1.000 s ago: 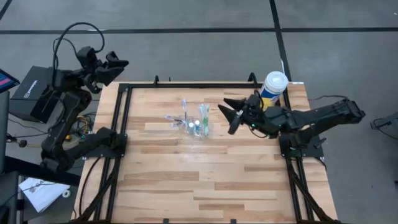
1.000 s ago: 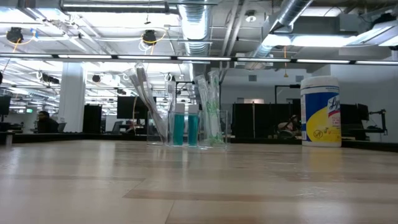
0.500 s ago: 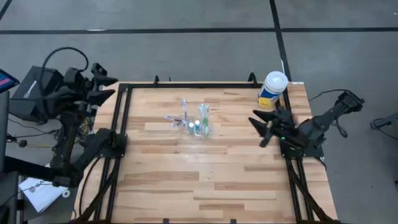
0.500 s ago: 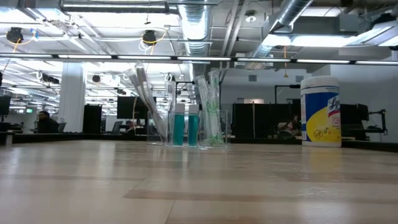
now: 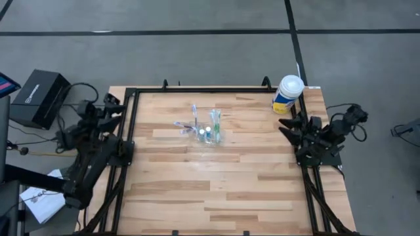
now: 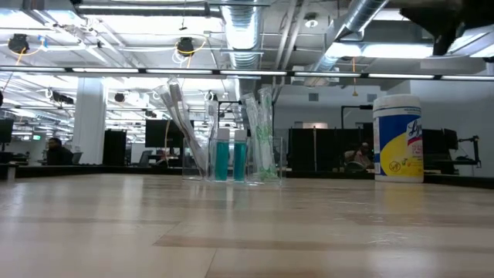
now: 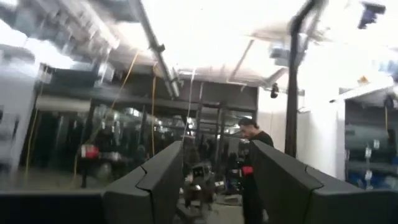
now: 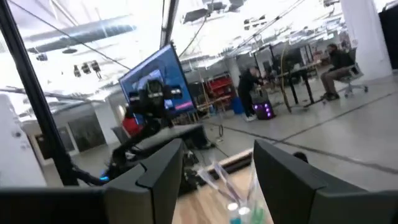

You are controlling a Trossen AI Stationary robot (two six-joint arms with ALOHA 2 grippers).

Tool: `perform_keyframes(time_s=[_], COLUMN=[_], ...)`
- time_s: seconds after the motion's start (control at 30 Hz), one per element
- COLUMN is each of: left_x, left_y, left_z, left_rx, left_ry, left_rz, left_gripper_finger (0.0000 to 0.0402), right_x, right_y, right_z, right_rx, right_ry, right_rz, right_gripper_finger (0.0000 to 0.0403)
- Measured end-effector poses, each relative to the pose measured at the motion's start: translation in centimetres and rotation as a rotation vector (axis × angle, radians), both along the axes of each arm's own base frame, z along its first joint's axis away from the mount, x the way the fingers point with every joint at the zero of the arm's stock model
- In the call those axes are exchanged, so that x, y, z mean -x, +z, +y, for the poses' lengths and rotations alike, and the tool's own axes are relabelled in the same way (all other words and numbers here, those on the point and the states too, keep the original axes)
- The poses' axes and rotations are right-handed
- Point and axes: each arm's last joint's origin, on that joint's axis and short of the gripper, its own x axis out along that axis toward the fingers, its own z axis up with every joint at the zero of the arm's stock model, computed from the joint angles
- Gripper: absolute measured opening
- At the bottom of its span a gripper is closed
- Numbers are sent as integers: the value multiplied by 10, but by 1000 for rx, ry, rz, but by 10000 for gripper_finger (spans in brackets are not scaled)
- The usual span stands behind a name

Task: Pick & Place toothbrushing station
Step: Return to Home Position

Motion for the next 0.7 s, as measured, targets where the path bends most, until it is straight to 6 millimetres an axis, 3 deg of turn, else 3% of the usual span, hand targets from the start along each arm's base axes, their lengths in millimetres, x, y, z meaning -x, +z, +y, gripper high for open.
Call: perform_keyframes(time_s=[0.1,0.2,0.27,0.37,0.47,0.53,0.7], left_x=[0,-1,-3,-6,-10,-12,-19], left_y=[-19,-33,-42,-55,-74,-86,-118], left_z=[1,3,10,19,29,34,48], left_rx=[59,56,106,117,147,138,213], left_ry=[-24,-22,-22,-5,11,33,60], left_rz=[3,3,18,37,66,73,143], left_gripper_finger=[182,182,182,182,182,182,182], right_x=[10,3,2,-5,-5,-7,-8], right_y=[-14,-34,-34,-59,-62,-73,-76], right_z=[-7,-2,-2,4,3,4,3], right_rx=[-50,-36,-106,-122,-191,-159,-118], right_ry=[13,21,41,53,57,40,12], right_rz=[-21,52,15,82,39,90,123], right_gripper_finger=[188,189,189,189,189,190,192])
